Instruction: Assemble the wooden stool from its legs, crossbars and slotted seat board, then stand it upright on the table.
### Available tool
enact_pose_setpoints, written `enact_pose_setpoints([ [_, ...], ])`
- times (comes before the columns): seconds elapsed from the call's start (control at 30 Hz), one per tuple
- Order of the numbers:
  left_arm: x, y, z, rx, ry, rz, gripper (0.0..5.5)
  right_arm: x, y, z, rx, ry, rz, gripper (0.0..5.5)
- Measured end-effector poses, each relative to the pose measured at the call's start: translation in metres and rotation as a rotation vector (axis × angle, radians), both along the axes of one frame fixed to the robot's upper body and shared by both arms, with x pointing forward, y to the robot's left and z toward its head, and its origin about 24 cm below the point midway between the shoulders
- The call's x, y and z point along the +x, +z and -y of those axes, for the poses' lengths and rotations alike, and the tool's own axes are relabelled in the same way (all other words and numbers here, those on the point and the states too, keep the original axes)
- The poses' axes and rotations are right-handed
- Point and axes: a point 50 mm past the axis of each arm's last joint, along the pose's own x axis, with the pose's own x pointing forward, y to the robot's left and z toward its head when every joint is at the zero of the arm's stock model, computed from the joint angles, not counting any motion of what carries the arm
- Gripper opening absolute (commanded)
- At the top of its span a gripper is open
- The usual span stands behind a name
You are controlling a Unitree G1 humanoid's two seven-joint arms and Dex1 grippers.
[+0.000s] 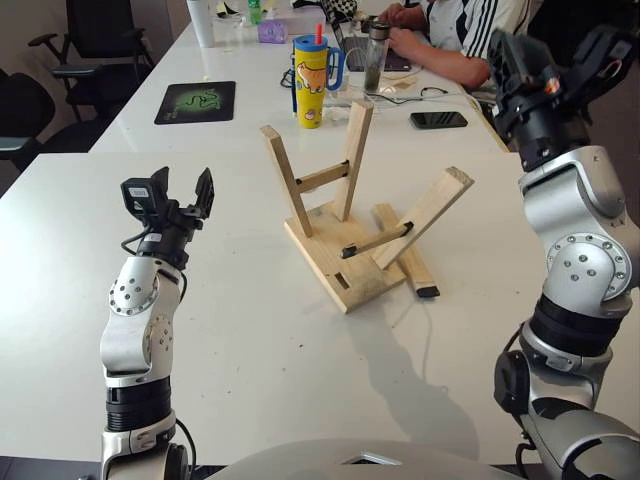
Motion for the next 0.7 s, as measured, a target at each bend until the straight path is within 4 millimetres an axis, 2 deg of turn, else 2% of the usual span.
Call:
enact_pose_setpoints([
  [0.13, 0.0, 0.0, -0.001, -0.001, 0.006, 0.0, 3.54, 0.0, -0.065, 0.028, -0.087, -0.1, -0.273, 1.87],
  [0.17, 0.0, 0.0, -0.001, -0.001, 0.006, 0.0, 3.54, -0.001, -0.074, 0.031, -0.106, -0.098, -0.315, 1.87],
  [0.23, 0.0, 0.0, -0.001, -0.001, 0.007, -0.001, 3.54, -0.008, -0.097, 0.029, -0.147, -0.032, -0.414, 1.87],
  [0.33, 0.0, 0.0, -0.001, -0.002, 0.007, -0.001, 3.54, -0.021, -0.126, 0.013, -0.178, 0.121, -0.557, 2.32],
  [0.6, -0.001, -0.003, -0.001, 0.0, 0.004, -0.01, 3.54, -0.033, -0.149, 0.0, -0.209, 0.209, -0.719, 3.37],
  [0.7, -0.002, -0.004, 0.0, 0.0, 0.002, -0.014, 3.54, -0.032, -0.152, -0.005, -0.218, 0.254, -0.749, 3.37],
])
